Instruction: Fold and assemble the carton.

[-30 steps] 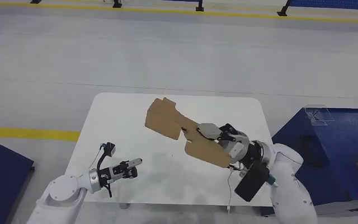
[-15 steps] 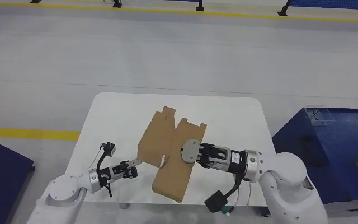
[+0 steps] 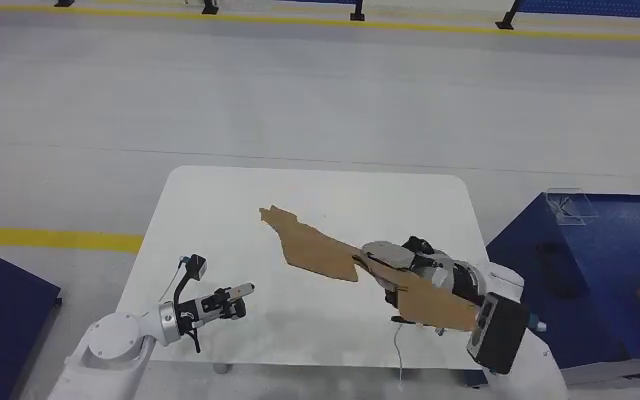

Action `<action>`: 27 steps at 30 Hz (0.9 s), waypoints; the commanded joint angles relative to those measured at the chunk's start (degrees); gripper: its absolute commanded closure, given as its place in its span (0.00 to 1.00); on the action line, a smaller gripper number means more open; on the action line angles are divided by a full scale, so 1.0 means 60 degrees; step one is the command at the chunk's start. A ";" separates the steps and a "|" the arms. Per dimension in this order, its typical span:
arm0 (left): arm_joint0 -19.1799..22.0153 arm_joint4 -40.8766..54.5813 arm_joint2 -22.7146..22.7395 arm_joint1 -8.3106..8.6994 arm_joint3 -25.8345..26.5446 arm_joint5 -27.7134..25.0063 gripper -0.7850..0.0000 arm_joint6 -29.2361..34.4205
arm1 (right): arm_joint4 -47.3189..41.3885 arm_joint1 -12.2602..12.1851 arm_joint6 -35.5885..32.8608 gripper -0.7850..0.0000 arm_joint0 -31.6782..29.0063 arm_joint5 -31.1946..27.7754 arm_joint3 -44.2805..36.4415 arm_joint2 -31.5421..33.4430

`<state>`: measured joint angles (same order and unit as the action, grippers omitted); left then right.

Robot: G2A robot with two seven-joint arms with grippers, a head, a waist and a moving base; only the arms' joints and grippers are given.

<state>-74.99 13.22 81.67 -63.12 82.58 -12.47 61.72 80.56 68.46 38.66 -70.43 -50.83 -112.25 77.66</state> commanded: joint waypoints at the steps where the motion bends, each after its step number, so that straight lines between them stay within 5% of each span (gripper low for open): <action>1: 0.0000 0.0000 0.0000 0.0000 0.0000 0.0000 0.00 0.0000 | -0.2159 0.0015 -0.0988 1.00 0.0003 -0.0333 0.0183 -0.0287; 5: 0.0000 0.0000 0.0000 0.0000 0.0000 0.0000 0.00 0.0000 | -0.5521 -0.0051 -0.3821 1.00 -0.0133 -0.0787 0.0721 -0.1217; 10: 0.0000 0.0000 0.0000 0.0000 0.0000 0.0000 0.00 0.0000 | -1.0251 -0.0229 -0.6878 1.00 -0.0124 -0.0332 0.1043 -0.2394; 14: 0.0000 0.0000 0.0000 0.0000 0.0000 0.0000 0.00 0.0000 | -1.2682 -0.0386 -0.8594 1.00 -0.0128 0.0233 0.1057 -0.2688; 19: 0.0000 0.0000 0.0000 0.0000 0.0000 0.0000 0.00 0.0000 | -1.4971 -0.0470 -0.9448 1.00 -0.0341 0.0815 0.1174 -0.2848; 27: 0.0000 0.0000 0.0000 0.0000 0.0000 0.0000 0.00 0.0000 | -1.4971 -0.0470 -0.9448 1.00 -0.0341 0.0815 0.1174 -0.2848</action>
<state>-74.99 13.22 81.67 -63.12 82.58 -12.47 61.72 -9.24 65.64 -18.03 -72.47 -45.94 -105.20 60.57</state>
